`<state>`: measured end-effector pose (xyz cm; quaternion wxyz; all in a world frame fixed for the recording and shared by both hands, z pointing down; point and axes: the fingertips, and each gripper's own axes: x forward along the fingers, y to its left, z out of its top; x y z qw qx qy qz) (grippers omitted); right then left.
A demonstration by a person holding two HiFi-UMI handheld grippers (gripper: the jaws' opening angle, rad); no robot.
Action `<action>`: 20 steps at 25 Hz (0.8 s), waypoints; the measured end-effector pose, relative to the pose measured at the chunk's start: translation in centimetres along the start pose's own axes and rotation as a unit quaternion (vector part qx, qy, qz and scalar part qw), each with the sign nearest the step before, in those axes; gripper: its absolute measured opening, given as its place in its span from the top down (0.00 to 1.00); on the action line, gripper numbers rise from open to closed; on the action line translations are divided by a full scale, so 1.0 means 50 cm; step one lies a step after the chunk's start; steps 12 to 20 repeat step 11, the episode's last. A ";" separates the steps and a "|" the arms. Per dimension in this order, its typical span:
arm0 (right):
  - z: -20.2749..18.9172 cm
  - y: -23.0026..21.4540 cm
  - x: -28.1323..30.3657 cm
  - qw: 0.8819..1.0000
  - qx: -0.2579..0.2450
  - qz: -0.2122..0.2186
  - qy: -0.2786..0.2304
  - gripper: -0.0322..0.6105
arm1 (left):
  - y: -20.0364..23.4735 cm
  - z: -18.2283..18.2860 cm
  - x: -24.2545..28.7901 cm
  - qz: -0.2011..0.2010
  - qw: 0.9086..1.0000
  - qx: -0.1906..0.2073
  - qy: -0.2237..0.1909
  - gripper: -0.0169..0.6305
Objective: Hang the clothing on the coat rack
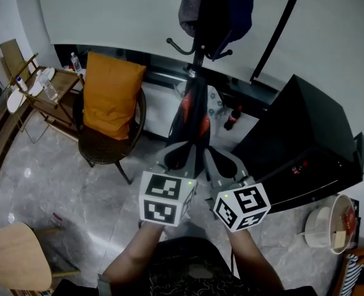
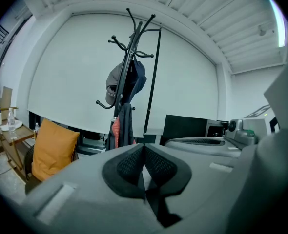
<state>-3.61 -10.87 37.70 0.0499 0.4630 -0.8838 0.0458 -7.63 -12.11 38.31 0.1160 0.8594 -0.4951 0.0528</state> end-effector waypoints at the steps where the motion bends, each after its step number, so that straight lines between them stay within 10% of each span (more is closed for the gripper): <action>1: -0.003 0.002 -0.002 1.000 -0.001 0.000 0.002 0.95 | -0.001 -0.002 0.000 -0.002 1.000 -0.002 0.000 0.96; 20: -0.017 0.024 -0.011 1.000 -0.004 0.002 0.014 0.95 | 0.005 -0.017 -0.012 -0.017 1.000 -0.005 0.009 0.96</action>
